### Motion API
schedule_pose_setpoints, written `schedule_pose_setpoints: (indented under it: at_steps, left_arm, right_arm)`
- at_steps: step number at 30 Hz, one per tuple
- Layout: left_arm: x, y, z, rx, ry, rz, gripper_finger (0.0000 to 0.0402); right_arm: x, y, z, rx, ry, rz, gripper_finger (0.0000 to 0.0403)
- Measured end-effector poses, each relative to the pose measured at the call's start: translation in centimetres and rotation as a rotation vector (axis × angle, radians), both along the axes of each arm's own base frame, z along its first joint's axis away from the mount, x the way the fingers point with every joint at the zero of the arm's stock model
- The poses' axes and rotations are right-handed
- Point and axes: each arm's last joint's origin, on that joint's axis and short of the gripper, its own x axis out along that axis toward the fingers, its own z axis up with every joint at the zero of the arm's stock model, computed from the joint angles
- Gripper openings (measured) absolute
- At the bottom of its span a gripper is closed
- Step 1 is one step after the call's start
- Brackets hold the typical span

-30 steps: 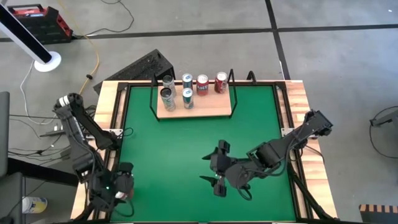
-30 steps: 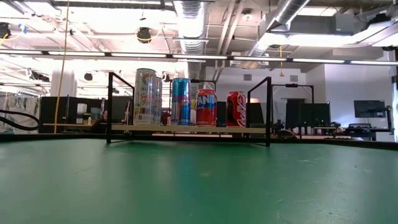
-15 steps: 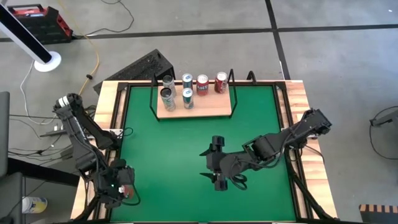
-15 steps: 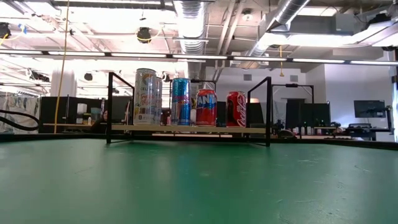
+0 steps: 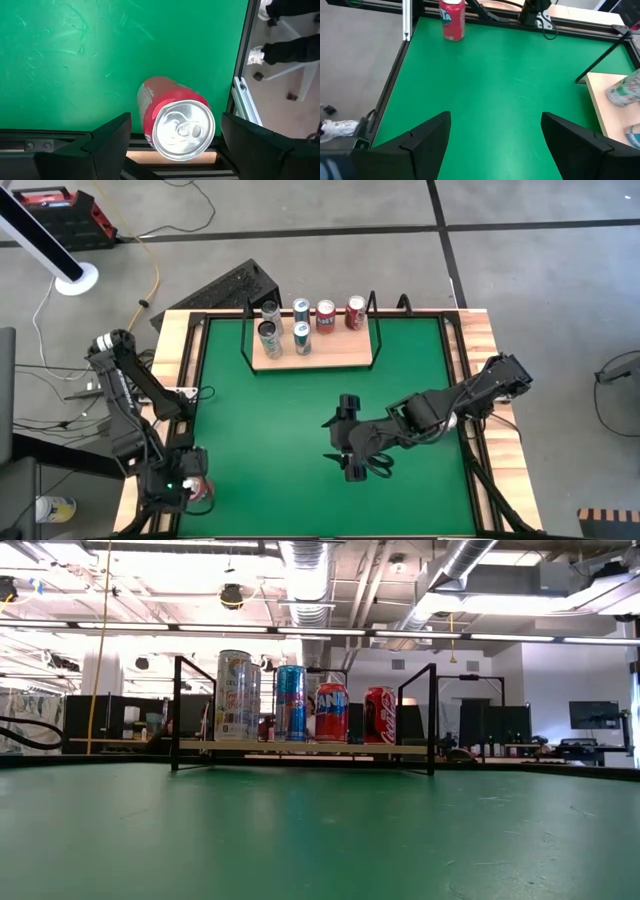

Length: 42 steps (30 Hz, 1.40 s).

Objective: Place canned beverage on shelf
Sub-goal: Put the orange soda can on the shelf aligned with the other orange soda can

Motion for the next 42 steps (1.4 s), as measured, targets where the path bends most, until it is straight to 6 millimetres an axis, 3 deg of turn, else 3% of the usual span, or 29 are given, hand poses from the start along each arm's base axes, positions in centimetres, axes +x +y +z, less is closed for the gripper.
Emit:
schedule_pose_setpoints:
  at_steps: [19,31,42]
  left_arm:
    - [-0.6,-0.5,-0.9,0.01,-0.006,-0.105,0.029]
    - [0.0,-2.0,-2.4,0.046,0.001,-0.19,0.029]
    - [-0.1,-1.6,-2.3,0.069,0.009,-0.175,0.029]
  right_arm:
    - [-0.2,0.1,-0.2,0.004,0.02,-0.01,0.0334]
    - [-0.2,0.1,-0.1,-0.004,0.019,-0.006,0.0334]
    - [-0.1,-0.1,-0.1,-0.013,0.019,-0.004,0.0334]
